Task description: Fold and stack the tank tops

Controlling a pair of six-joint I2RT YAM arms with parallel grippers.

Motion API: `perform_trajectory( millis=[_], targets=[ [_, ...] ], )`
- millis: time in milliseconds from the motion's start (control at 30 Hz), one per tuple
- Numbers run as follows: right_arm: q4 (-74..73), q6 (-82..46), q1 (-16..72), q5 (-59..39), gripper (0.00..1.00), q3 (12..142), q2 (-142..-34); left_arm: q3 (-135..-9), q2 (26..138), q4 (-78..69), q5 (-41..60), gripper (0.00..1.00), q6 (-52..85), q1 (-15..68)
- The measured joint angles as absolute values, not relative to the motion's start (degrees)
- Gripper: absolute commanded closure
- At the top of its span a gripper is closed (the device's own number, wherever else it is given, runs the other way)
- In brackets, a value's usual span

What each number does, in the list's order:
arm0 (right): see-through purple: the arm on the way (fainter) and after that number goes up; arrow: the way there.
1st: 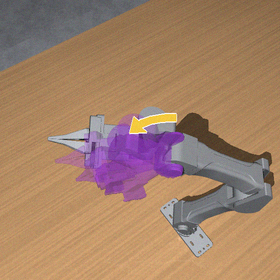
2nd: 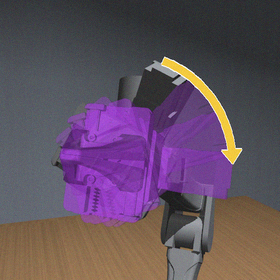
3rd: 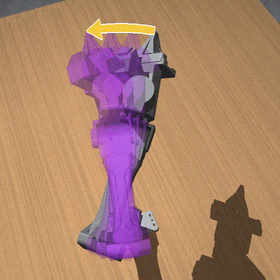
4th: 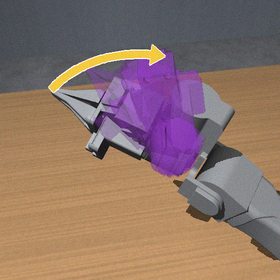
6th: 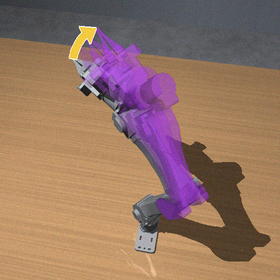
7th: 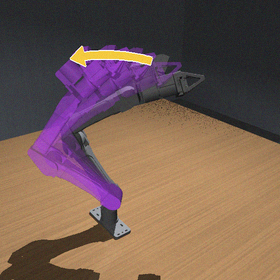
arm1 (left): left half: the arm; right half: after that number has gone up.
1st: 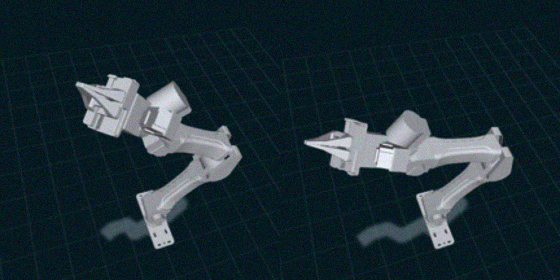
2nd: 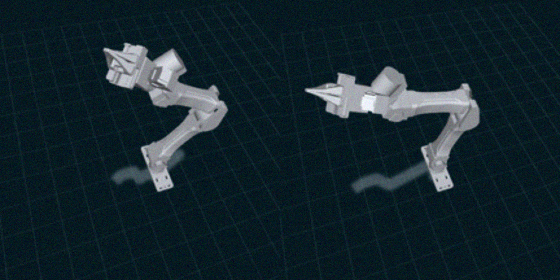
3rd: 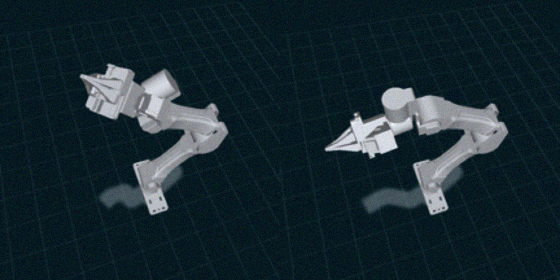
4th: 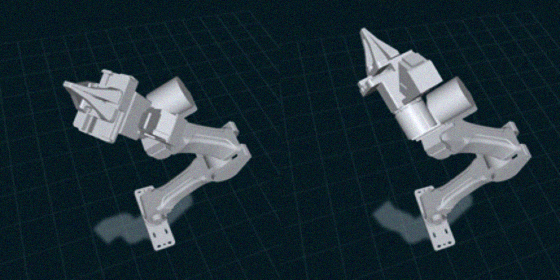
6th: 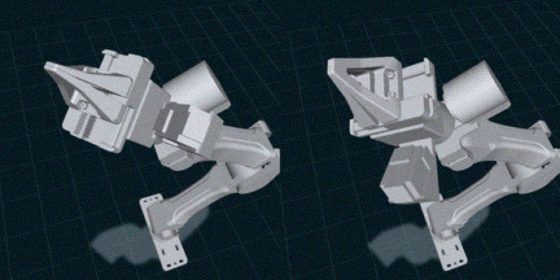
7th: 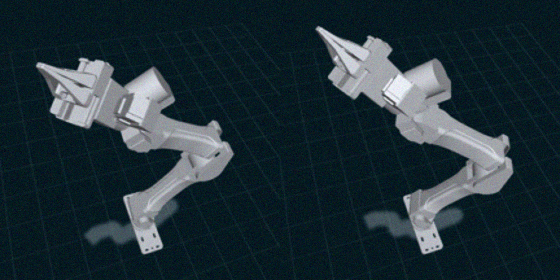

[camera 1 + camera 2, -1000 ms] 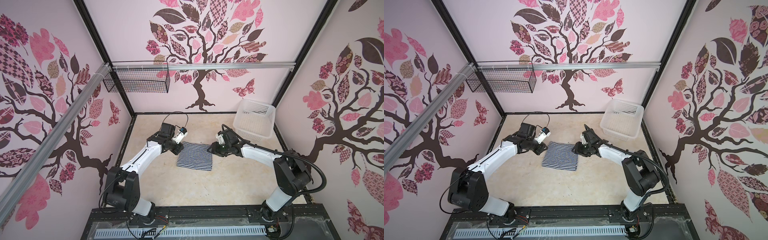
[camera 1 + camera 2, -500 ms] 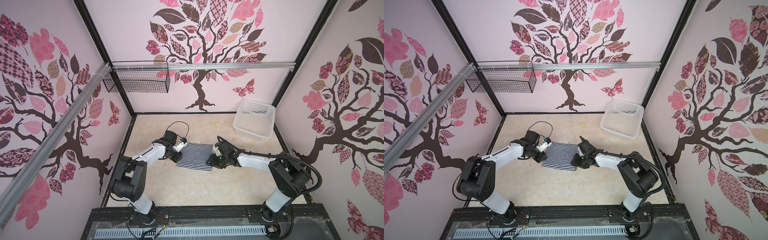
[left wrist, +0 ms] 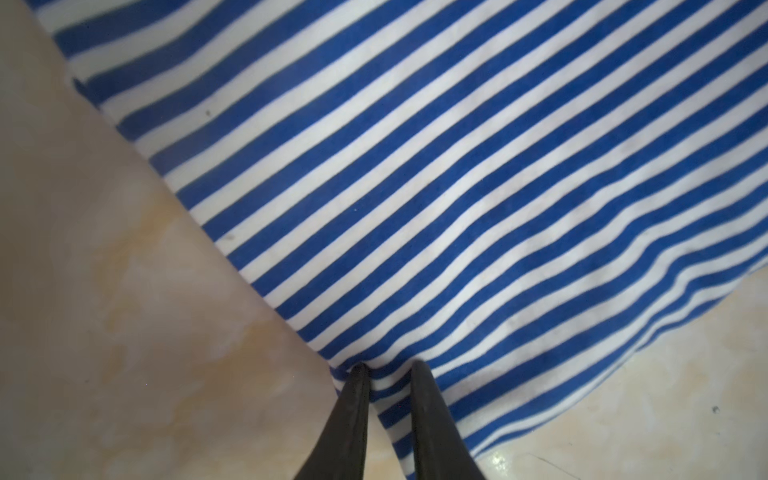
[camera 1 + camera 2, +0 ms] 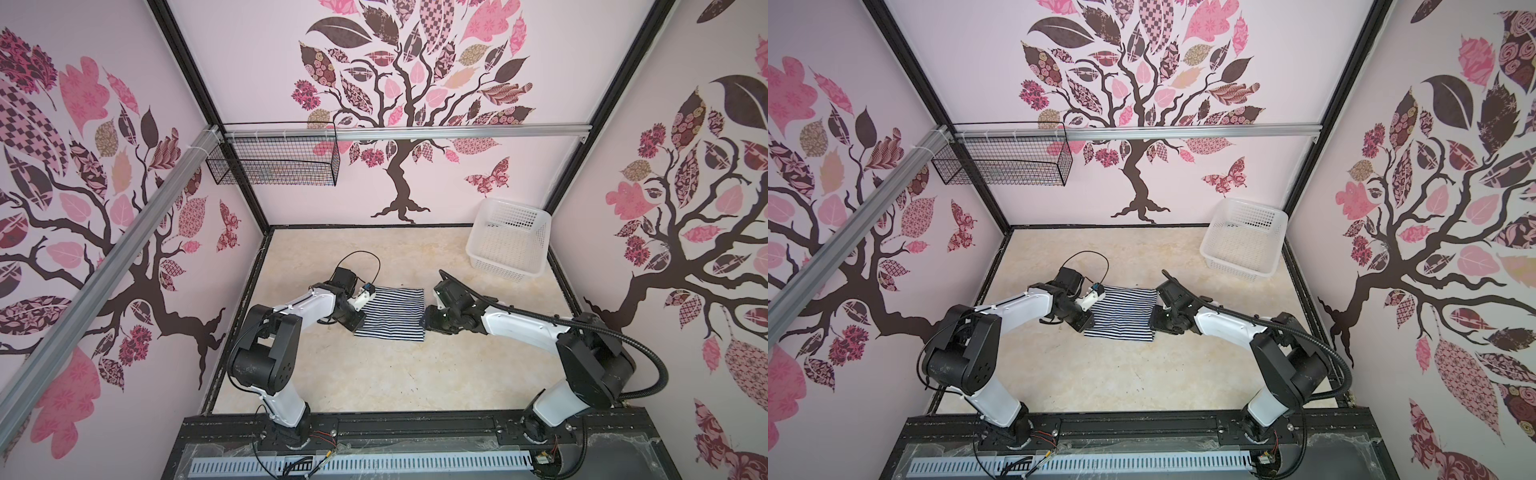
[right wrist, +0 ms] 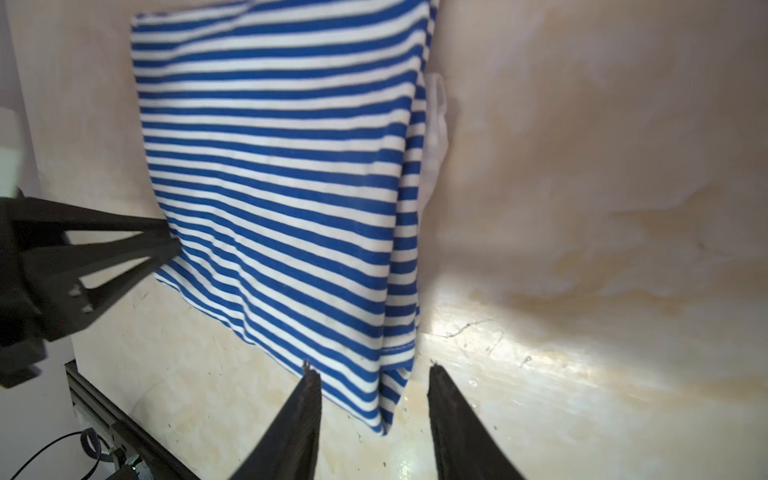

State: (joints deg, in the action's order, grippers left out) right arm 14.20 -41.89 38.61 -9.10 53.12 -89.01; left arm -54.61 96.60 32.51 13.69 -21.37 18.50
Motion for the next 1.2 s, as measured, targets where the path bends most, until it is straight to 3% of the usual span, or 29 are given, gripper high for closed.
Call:
perform_trajectory(
  millis=[233,433,967,1200],
  targets=[
    [12.08,-42.09,39.35,-10.76,0.63,54.78,-87.09,-53.21,95.55,31.94,14.06,0.78,-20.78,19.59],
    [7.51,-43.13,39.68,-14.26,0.68,52.80,-91.66,-52.49,95.02,31.57,14.41,0.78,-20.27,20.29],
    [5.43,-42.22,39.68,-14.79,0.67,55.55,-102.63,-52.14,94.78,30.52,11.99,0.78,-18.96,20.75],
    [6.20,-41.28,39.68,-14.04,0.66,62.33,-107.68,-57.52,99.04,30.30,4.91,0.78,-17.37,19.79]
  ],
)
